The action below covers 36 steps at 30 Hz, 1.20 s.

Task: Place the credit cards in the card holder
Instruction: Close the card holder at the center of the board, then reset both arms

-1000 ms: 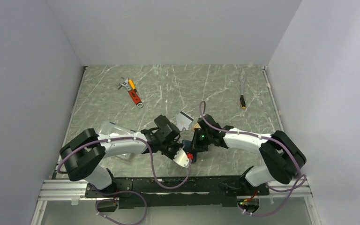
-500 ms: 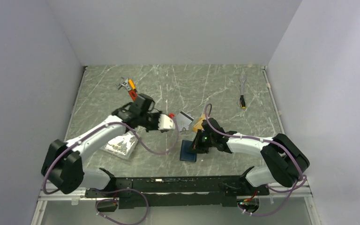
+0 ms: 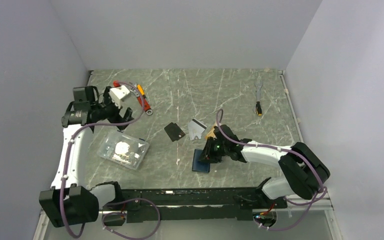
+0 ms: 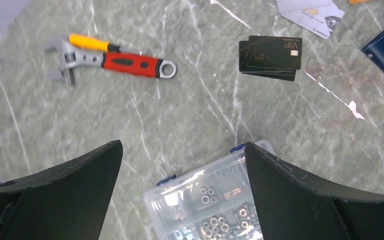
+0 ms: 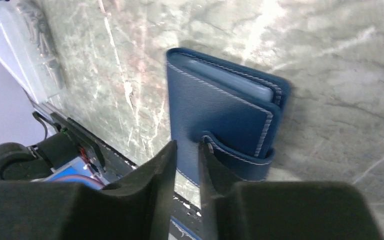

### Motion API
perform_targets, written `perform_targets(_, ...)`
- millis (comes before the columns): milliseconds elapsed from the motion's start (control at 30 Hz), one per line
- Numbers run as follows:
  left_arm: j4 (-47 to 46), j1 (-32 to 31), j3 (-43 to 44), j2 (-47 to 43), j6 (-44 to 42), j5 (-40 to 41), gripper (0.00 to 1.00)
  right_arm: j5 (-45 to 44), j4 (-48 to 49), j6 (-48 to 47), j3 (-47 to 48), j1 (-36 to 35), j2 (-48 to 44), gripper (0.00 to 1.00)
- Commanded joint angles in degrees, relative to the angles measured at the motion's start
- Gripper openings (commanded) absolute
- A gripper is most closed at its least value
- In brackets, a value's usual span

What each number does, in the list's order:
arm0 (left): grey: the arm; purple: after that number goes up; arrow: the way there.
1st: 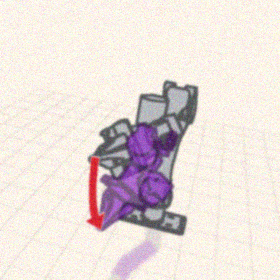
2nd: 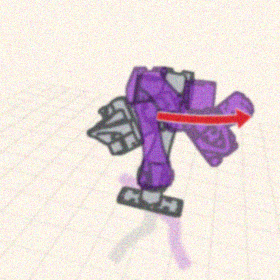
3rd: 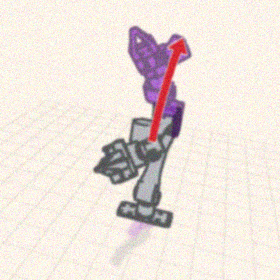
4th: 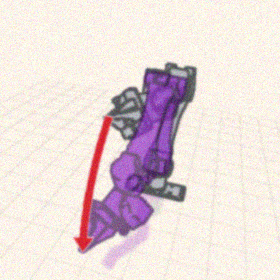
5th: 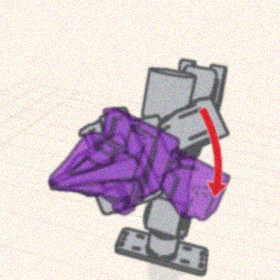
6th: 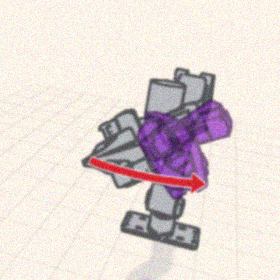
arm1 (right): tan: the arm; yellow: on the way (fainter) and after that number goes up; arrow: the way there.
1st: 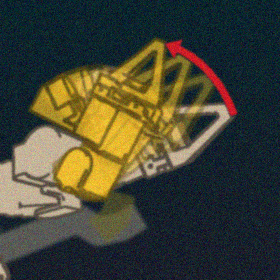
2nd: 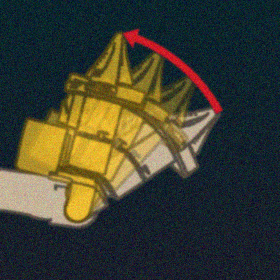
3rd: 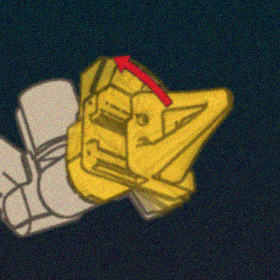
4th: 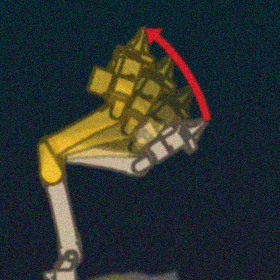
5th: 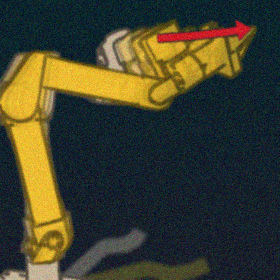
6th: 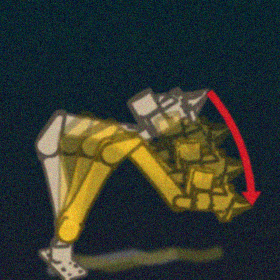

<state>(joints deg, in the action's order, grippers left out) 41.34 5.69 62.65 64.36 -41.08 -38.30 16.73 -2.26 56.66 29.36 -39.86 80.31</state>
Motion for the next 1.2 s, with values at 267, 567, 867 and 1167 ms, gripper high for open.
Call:
perform_targets(267,-7.6,26.7,0.3,5.1,23.9,-11.6,0.99,-15.7,-19.8,-12.2,12.2,-0.6,-6.1,0.99)
perform_targets(567,-26.6,26.7,-18.8,-3.4,24.7,-11.4,0.99,-15.5,-29.3,-23.1,41.8,1.0,-3.5,1.00)
perform_targets(867,-61.0,25.2,-39.2,-4.5,32.3,-13.1,0.99,-34.3,-28.9,-26.3,41.5,18.3,-4.6,1.00)
perform_targets(1167,-83.4,22.5,-47.6,1.8,33.1,-11.3,0.99,-60.7,15.7,-45.6,6.1,25.1,-16.3,1.00)
